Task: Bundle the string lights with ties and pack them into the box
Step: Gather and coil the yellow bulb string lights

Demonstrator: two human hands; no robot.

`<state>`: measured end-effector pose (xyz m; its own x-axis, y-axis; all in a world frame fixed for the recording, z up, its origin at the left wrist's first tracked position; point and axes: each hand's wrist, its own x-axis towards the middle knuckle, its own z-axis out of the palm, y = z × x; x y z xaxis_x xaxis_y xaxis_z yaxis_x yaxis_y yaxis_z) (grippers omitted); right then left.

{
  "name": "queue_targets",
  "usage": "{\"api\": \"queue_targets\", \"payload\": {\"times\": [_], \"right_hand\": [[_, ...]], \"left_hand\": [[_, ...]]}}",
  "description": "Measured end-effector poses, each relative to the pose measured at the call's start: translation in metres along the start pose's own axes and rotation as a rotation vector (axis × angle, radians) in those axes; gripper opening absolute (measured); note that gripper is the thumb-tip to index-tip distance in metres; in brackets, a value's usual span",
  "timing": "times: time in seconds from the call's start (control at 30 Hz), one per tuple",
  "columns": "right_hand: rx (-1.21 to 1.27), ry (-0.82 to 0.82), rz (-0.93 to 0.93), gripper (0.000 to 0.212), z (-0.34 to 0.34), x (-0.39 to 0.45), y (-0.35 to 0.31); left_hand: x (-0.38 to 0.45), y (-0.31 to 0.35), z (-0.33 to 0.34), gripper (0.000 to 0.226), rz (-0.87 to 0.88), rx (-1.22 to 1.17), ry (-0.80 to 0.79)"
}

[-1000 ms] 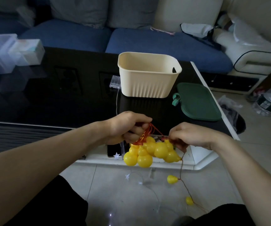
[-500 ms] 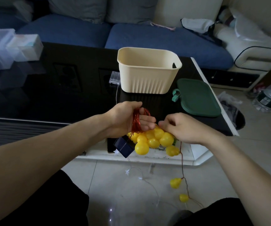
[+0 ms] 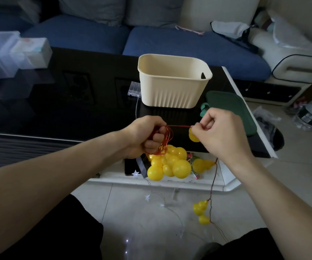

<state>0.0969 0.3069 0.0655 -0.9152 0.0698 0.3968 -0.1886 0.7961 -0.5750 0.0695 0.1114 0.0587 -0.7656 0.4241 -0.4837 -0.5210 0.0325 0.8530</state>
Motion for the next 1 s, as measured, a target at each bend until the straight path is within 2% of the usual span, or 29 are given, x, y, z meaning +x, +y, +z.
{"api": "queue_targets", "payload": {"times": [0.13, 0.2, 0.3, 0.4, 0.53, 0.73, 0.83, 0.93, 1.0], "right_hand": [[0.016, 0.044, 0.009, 0.023, -0.006, 0.003, 0.004], [0.035, -0.098, 0.039, 0.021, -0.009, 0.004, 0.006], [0.045, -0.434, 0.056, 0.017, -0.006, -0.001, 0.006], [0.036, -0.577, -0.003, 0.014, 0.000, -0.007, 0.002], [0.039, -0.592, -0.088, 0.017, 0.004, -0.011, -0.004], [-0.027, -0.564, -0.140, 0.010, 0.002, -0.007, 0.000], [0.012, -0.597, -0.213, 0.018, 0.001, -0.010, -0.003], [-0.005, -0.551, -0.297, 0.015, 0.004, -0.014, -0.007], [0.034, -0.514, -0.284, 0.016, 0.004, -0.014, -0.009]], "left_hand": [[-0.001, -0.003, 0.002, 0.033, 0.024, 0.130, 0.016], [-0.001, -0.004, 0.005, 0.031, 0.035, 0.140, 0.050], [0.000, -0.004, 0.007, 0.032, 0.037, -0.027, 0.093], [0.000, -0.002, 0.010, 0.033, 0.038, -0.193, 0.081], [-0.002, 0.000, 0.013, 0.030, 0.036, -0.333, 0.029], [0.000, -0.003, 0.018, 0.019, 0.070, -0.524, -0.006], [0.001, -0.001, 0.022, 0.014, 0.116, -0.629, -0.018], [0.002, -0.001, 0.021, 0.020, 0.156, -0.592, -0.016], [0.005, -0.003, 0.019, 0.020, 0.167, -0.506, 0.001]]}}
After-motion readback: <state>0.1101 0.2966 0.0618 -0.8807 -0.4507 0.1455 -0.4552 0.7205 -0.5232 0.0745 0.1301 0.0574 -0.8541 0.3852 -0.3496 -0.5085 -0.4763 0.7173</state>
